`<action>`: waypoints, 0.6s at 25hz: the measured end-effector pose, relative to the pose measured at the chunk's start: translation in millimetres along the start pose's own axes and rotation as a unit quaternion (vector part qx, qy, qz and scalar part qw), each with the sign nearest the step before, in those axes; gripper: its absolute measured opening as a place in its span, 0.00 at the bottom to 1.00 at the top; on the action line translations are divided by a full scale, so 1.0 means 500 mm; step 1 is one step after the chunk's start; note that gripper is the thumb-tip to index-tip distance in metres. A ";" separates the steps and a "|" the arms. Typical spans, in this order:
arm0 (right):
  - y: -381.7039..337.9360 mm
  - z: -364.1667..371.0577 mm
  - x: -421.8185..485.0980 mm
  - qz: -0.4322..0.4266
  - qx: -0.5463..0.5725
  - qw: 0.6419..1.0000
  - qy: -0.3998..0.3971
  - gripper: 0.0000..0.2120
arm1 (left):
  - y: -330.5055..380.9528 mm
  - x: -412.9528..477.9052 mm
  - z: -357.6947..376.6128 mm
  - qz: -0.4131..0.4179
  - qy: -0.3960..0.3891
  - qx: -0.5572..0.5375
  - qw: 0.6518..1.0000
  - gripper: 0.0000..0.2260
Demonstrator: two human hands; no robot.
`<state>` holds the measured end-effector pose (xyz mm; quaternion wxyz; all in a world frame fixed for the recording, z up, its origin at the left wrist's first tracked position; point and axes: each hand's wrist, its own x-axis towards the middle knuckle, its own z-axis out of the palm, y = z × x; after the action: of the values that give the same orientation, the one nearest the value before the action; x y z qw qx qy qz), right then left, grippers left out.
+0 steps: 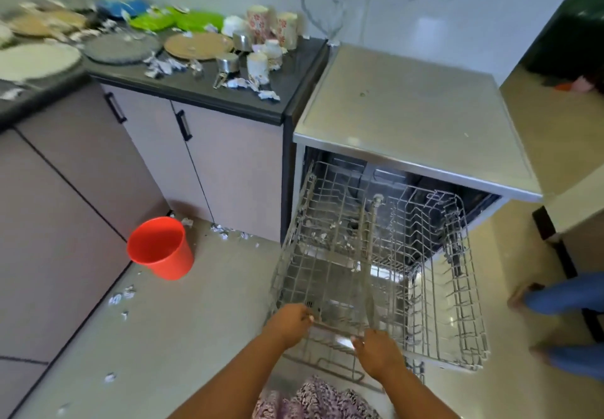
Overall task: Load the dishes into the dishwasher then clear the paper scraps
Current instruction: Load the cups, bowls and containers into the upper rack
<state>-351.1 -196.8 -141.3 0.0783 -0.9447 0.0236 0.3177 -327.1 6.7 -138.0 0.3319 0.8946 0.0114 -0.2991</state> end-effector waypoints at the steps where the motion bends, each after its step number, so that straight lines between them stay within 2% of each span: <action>1: -0.020 -0.023 -0.009 -0.006 0.014 1.000 0.018 0.24 | 0.001 -0.015 -0.025 -0.008 0.026 -0.020 0.999 0.13; 8: -0.190 -0.149 -0.057 -0.095 0.006 0.984 0.153 0.22 | 0.016 -0.114 -0.164 -0.006 0.195 -0.061 0.979 0.12; 15: -0.293 -0.238 -0.086 -0.215 -0.001 0.958 0.191 0.24 | 0.007 -0.204 -0.274 -0.058 0.356 -0.109 0.926 0.11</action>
<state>-300.8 -72.0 -2.4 0.1384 -0.9704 -0.1662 0.1074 -338.0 104.6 1.7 0.3837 0.8982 0.2130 0.0234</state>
